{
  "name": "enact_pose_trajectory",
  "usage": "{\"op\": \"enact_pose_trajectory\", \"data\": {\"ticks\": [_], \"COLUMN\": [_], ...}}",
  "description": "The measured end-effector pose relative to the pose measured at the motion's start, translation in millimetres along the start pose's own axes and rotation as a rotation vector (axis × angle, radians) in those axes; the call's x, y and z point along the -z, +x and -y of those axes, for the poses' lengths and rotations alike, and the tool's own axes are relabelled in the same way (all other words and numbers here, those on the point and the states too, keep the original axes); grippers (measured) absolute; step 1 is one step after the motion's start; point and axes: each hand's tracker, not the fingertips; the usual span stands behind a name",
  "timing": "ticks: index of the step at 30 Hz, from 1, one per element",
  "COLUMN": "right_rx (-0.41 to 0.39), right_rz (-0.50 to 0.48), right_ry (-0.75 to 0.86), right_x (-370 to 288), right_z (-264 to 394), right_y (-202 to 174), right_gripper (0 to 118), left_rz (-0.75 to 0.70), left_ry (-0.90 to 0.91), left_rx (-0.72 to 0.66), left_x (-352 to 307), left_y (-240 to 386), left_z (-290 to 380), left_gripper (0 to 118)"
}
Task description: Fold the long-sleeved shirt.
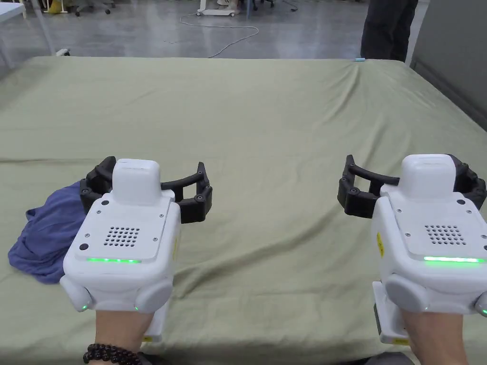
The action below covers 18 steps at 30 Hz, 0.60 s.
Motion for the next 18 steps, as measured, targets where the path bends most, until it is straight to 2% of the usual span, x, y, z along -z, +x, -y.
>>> {"op": "enact_pose_trajectory", "data": {"ticks": [18], "right_rx": [-0.020], "right_rz": [0.005], "right_ry": [0.007], "right_x": [0.9], "right_z": [-2.6], "right_y": [1.2], "right_gripper": [118], "left_rz": [0.000], "left_ry": [0.003], "left_rx": [-0.021], "left_x": [0.8], "left_y": [-0.2], "left_z": [-2.5], "left_gripper": [118]}}
